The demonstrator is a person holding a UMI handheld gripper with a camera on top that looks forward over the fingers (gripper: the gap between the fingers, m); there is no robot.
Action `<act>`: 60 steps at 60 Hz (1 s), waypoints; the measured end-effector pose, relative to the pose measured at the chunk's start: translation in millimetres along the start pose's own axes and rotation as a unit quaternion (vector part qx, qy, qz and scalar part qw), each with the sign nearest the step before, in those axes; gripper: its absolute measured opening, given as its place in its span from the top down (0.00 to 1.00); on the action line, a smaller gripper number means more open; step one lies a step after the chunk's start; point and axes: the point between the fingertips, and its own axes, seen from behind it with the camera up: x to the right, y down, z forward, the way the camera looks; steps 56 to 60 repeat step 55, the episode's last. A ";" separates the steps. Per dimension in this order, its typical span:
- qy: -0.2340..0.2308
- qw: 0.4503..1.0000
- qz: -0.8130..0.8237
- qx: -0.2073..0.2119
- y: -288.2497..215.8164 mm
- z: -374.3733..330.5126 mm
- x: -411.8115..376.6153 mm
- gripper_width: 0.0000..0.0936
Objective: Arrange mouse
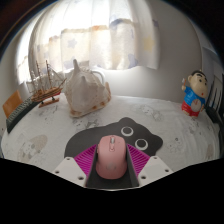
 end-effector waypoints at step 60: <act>0.059 0.997 0.016 -0.041 -10.7 -391.7 48.7 0.09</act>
